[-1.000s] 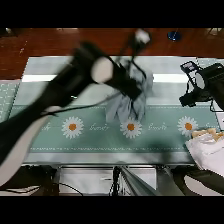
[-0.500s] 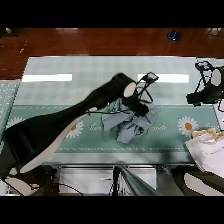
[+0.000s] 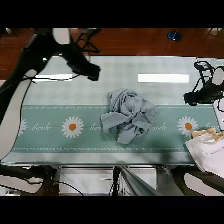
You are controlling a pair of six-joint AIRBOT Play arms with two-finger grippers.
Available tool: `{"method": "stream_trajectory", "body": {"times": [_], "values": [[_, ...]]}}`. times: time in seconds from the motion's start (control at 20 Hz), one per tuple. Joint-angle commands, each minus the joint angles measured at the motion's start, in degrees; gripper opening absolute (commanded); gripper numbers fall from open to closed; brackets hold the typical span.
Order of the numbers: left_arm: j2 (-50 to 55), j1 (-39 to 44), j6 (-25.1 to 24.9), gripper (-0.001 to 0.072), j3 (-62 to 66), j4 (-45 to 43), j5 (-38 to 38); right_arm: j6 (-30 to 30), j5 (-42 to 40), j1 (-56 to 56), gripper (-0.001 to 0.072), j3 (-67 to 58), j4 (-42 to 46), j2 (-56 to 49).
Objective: Fold the shirts.
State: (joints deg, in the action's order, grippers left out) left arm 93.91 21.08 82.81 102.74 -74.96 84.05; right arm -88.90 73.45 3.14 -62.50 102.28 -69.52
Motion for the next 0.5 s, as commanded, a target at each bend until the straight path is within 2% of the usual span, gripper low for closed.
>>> {"method": "stream_trajectory", "body": {"times": [0.0,0.05,0.1,0.15,0.35,0.45], "values": [[-0.66,-10.49,-5.42,0.0553,-10.64,18.60,0.85,3.19,-0.72,0.02,0.0411,0.02,-4.74,-0.04],[-0.66,-11.61,-5.90,0.0556,-14.40,20.94,-1.31,3.69,-0.96,0.02,0.0421,0.02,-5.38,-0.13],[-0.57,-12.24,-6.73,0.0680,-18.03,22.67,-4.07,4.20,-1.25,0.02,0.0421,0.02,-6.21,-0.33],[-0.28,-12.50,-6.80,0.0720,-20.70,23.91,-6.36,4.48,-1.46,0.02,0.0421,0.02,-6.80,-0.50],[3.06,-12.09,-13.70,0.0720,-24.13,34.47,-8.46,5.62,-1.57,0.02,0.0421,0.02,-8.04,-1.64],[4.68,-11.28,-13.84,0.0720,-24.11,37.13,-10.80,5.62,-1.77,0.02,0.0421,0.02,-8.92,-2.10]]}}
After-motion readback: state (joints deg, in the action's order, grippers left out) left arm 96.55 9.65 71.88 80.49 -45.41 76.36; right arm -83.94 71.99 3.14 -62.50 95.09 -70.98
